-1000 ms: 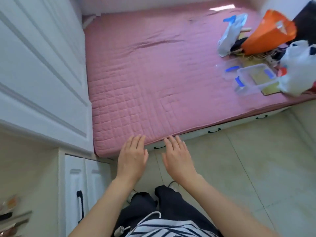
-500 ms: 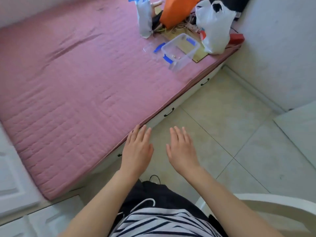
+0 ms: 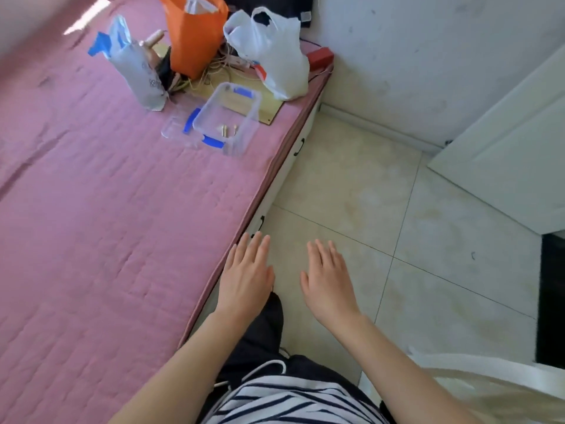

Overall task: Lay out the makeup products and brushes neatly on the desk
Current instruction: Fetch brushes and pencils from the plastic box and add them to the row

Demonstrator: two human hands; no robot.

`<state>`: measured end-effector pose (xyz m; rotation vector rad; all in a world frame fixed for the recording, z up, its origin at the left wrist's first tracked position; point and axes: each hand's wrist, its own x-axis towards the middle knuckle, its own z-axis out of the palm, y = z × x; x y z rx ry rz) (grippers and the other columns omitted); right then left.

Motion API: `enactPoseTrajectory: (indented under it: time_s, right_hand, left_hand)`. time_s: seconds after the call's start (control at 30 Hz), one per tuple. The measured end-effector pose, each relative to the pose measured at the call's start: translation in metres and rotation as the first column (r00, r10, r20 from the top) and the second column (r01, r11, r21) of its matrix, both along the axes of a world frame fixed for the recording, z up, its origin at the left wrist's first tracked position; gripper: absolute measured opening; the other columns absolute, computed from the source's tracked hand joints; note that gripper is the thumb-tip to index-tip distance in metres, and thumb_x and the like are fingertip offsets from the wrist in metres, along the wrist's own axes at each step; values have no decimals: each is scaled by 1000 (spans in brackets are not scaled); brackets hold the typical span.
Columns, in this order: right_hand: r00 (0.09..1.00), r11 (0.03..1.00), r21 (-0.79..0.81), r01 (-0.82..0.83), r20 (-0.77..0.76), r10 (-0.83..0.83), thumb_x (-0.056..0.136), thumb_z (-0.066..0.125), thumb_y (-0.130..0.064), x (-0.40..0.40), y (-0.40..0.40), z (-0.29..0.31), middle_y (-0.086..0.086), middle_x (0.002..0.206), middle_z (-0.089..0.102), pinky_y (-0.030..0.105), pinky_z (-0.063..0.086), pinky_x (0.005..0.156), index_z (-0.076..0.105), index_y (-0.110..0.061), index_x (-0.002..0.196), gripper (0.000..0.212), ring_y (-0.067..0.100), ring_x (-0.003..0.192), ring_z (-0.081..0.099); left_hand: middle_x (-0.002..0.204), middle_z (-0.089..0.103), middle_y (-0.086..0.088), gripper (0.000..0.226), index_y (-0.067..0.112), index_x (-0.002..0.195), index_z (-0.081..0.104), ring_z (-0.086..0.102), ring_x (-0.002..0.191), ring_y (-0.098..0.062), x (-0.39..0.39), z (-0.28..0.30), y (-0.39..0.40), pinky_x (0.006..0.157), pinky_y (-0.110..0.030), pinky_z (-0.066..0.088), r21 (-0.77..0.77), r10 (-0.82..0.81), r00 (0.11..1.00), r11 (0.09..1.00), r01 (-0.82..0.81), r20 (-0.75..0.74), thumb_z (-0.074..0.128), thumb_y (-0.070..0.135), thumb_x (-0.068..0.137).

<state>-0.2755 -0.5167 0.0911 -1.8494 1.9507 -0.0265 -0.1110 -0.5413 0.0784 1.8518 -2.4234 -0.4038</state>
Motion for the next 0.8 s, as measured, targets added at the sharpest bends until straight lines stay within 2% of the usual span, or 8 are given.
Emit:
enactPoseTrajectory:
  time_s: [0.23, 0.37, 0.5, 0.63, 0.8]
  right_hand:
    - [994, 994, -25, 107, 34, -106, 101, 35, -30, -7, -106, 7, 10, 159, 12, 41, 8, 120, 15, -8, 150, 57, 29, 147, 1]
    - [986, 985, -36, 166, 39, -165, 101, 37, -29, -18, -161, 7, 10, 158, 14, 41, 9, 120, 16, -8, 150, 57, 30, 147, 3]
    - [979, 978, -54, 202, 29, -201, 100, 41, -27, -38, -202, 8, 12, 157, 19, 43, 14, 119, 20, -7, 149, 57, 32, 147, 8]
    - [981, 980, -56, 191, 25, -190, 100, 39, -29, -69, -240, 7, 11, 158, 16, 43, 14, 119, 17, -8, 150, 58, 30, 147, 6]
    - [992, 993, -41, 112, 58, -110, 100, 41, -27, -116, -291, 4, 12, 158, 16, 41, 14, 120, 18, -7, 150, 58, 32, 147, 5]
  left_hand:
    - [141, 50, -10, 59, 7, 135, 49, 43, 133, -33, -14, 10, -131, 106, -44, 39, -44, -143, 990, 989, 142, -8, 70, 20, 81]
    - [144, 47, -8, 57, 9, 138, 46, 40, 135, -31, -29, 10, -189, 109, -41, 35, -57, -203, 979, 978, 203, -7, 65, 21, 86]
    - [143, 48, -9, 57, 8, 137, 47, 41, 135, -31, -49, 8, -233, 109, -41, 34, -51, -205, 979, 977, 205, -1, 66, 19, 85]
    - [143, 47, -10, 61, 8, 139, 44, 41, 135, -32, -75, 5, -268, 108, -43, 37, -33, -180, 984, 983, 180, 5, 67, 17, 83]
    - [145, 45, -11, 60, 8, 140, 43, 39, 136, -33, -121, 1, -311, 110, -44, 35, -19, -95, 995, 995, 95, 22, 65, 18, 85]
